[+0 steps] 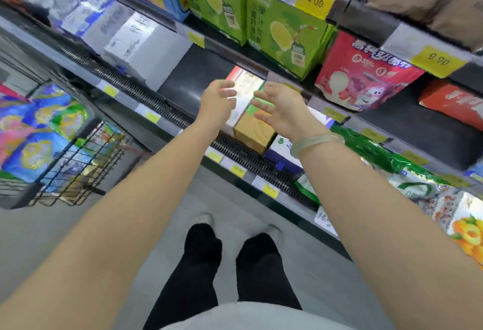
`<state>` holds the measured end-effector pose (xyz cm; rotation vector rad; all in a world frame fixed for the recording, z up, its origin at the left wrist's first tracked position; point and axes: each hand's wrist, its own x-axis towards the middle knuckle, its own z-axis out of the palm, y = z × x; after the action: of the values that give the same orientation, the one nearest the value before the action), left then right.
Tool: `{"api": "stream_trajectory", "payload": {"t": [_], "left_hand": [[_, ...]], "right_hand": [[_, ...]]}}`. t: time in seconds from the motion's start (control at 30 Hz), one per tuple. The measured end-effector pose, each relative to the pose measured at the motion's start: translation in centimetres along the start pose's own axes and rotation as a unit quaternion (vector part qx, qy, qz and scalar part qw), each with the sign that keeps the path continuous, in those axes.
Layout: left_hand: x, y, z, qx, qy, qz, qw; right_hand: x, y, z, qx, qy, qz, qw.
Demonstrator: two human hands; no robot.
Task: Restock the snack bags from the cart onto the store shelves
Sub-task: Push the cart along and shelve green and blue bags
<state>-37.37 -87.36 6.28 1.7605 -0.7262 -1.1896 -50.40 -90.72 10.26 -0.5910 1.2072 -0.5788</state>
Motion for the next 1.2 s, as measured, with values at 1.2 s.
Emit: {"api": "stream_trajectory", "payload": {"t": [1.2], "left_hand": [[10.2, -18.6, -58.8, -0.077, 0.397, -0.315, 0.858]], "right_hand": [[18.5, 12.3, 61.2, -0.352, -0.277, 0.172, 0.877]]}}
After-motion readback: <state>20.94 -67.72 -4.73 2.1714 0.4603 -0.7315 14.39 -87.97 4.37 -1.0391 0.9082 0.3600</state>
